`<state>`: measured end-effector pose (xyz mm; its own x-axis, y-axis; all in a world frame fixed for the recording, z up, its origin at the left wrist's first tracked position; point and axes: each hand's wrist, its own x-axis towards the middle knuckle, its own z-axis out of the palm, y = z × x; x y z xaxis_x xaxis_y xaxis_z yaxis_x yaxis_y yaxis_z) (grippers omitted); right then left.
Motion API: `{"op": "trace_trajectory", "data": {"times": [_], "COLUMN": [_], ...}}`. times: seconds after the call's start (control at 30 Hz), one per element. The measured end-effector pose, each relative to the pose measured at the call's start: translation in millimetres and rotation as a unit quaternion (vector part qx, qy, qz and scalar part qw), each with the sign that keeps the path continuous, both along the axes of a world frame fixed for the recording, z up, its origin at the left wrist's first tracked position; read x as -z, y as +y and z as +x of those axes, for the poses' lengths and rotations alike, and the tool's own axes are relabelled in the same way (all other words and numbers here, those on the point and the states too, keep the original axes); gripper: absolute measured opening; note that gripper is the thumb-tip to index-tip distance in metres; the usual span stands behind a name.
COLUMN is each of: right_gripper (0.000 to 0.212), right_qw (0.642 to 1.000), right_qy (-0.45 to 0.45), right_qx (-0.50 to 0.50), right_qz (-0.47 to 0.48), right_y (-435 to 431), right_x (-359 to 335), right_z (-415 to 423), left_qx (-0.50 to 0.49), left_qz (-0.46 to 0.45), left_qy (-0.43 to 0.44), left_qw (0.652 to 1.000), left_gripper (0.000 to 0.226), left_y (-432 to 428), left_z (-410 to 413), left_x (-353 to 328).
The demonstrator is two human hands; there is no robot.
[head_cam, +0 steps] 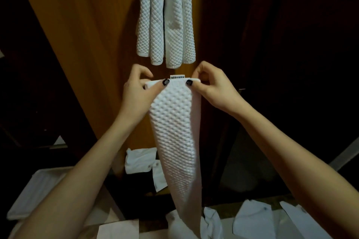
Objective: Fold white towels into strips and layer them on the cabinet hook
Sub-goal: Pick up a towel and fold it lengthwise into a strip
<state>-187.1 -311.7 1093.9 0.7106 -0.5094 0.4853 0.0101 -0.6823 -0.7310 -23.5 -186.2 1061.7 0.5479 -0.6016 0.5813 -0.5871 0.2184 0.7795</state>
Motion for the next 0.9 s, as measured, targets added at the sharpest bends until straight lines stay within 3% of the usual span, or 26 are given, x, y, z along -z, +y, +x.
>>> {"op": "trace_trajectory", "data": {"times": [0.07,0.17,0.3,0.43,0.53,0.63,0.7,0.9], "right_gripper": [0.015,0.018,0.022,0.013,0.038,0.056,0.061,0.032], "right_qw": [0.999,0.995,0.994,0.985,0.972,0.98,0.979,0.963], "right_qy": [-0.038,-0.079,-0.095,-0.125,-0.105,-0.048,-0.082,-0.205], "right_qx": [0.009,0.015,0.025,0.049,-0.003,-0.016,-0.027,0.027], "right_qz": [0.031,0.056,0.046,0.107,0.212,0.194,0.185,0.17], "right_y": [-2.6,-7.5,-15.2,-34.7,-43.6,-34.3,-24.7,0.0], "right_x": [-13.7,-36.3,-63.7,-75.1,-58.8,-13.6,16.6,47.6], "right_z": [4.5,8.7,13.9,19.1,18.8,7.6,1.9,4.2], "left_qx": [0.066,0.117,0.161,0.217,0.238,0.246,0.244,0.23], "left_qz": [-0.033,0.023,0.032,-0.011,-0.032,-0.057,-0.067,-0.075], "left_qy": [0.092,0.186,0.29,0.303,0.318,0.311,0.311,0.318], "left_qw": [0.993,0.975,0.943,0.928,0.917,0.916,0.916,0.917], "left_gripper": [0.039,0.048,0.021,0.017,0.019,0.03,0.041,0.047], "left_y": [-6.1,-12.3,-25.0,-37.6,-42.4,-44.8,-44.5,-43.2], "left_z": [0.6,2.3,2.0,-4.0,-11.8,-13.4,-10.7,-3.5], "left_x": [-0.4,15.3,27.4,8.1,-8.4,-24.9,-34.9,-51.3]}}
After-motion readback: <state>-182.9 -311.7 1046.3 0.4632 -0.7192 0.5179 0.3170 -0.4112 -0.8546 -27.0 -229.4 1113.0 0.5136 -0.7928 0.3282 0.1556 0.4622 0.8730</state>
